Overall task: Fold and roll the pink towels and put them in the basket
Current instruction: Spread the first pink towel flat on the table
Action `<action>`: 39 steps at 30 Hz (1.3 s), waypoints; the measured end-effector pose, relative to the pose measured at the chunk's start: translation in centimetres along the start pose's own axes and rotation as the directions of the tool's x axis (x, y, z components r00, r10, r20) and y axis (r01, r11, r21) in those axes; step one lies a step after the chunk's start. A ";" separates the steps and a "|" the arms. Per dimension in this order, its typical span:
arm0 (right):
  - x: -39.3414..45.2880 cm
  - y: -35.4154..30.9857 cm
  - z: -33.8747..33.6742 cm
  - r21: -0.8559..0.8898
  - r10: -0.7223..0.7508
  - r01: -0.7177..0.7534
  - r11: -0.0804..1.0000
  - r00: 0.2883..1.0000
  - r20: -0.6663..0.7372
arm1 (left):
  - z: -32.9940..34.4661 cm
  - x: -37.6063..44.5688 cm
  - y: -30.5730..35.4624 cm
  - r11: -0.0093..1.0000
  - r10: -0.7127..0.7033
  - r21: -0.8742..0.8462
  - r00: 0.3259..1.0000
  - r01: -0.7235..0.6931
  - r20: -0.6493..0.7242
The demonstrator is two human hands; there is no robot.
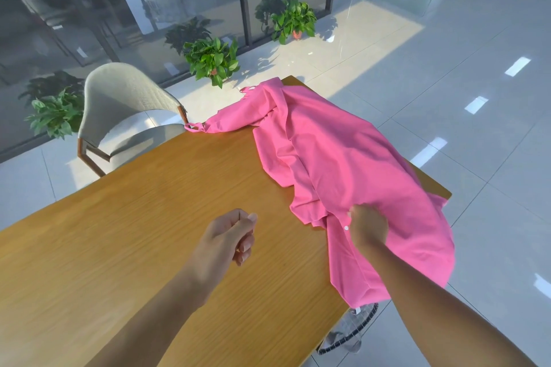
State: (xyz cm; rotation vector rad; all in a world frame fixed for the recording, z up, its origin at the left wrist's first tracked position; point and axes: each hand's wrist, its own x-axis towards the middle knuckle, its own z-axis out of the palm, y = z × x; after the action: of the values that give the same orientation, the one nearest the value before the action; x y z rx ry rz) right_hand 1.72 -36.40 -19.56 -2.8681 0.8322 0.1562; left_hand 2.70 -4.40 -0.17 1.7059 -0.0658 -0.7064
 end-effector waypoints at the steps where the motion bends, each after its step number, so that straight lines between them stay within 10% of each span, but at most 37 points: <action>1: -0.4 -0.2 -0.7 0.109 0.012 -0.006 0.994 0.999 -0.048 | -0.1 0.0 -0.1 1.000 -0.004 0.004 1.000 0.004 0.004; 7: -4.4 -2.8 -6.1 0.527 0.016 0.191 0.828 0.931 -0.364 | 0.8 1.7 -0.8 0.996 -0.076 0.044 0.992 0.081 -0.100; 16: -10.7 -11.2 -12.0 0.714 -0.236 0.453 0.534 0.891 -0.389 | 2.8 3.1 -0.6 0.991 -0.135 -0.009 0.990 0.136 0.026; 21: -10.4 -15.3 -13.2 0.913 -0.352 0.260 0.314 0.925 -0.143 | 1.5 2.2 -1.9 0.993 -0.070 -0.089 0.997 0.072 0.026; 27: -6.9 -18.1 -13.8 0.954 -0.549 -0.058 0.293 0.807 0.218 | -1.8 2.5 -3.9 0.997 0.048 0.065 0.984 -0.038 -0.169; 32: -6.9 -20.5 -13.9 0.945 -0.620 -0.204 0.257 0.715 0.323 | -3.8 2.2 -4.3 0.980 0.040 -0.184 0.979 -0.078 -0.201; 39: -9.8 -24.3 -12.5 0.934 -0.630 -0.264 0.242 0.689 0.358 | -7.8 -0.5 -5.7 0.998 0.069 0.026 0.989 -0.066 -0.134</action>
State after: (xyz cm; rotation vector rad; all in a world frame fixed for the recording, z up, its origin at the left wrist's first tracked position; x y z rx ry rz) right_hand 7.31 -13.18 -3.11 -1.3974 0.1537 0.4716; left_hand 4.25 4.14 -4.45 1.7596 -0.0363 -0.5408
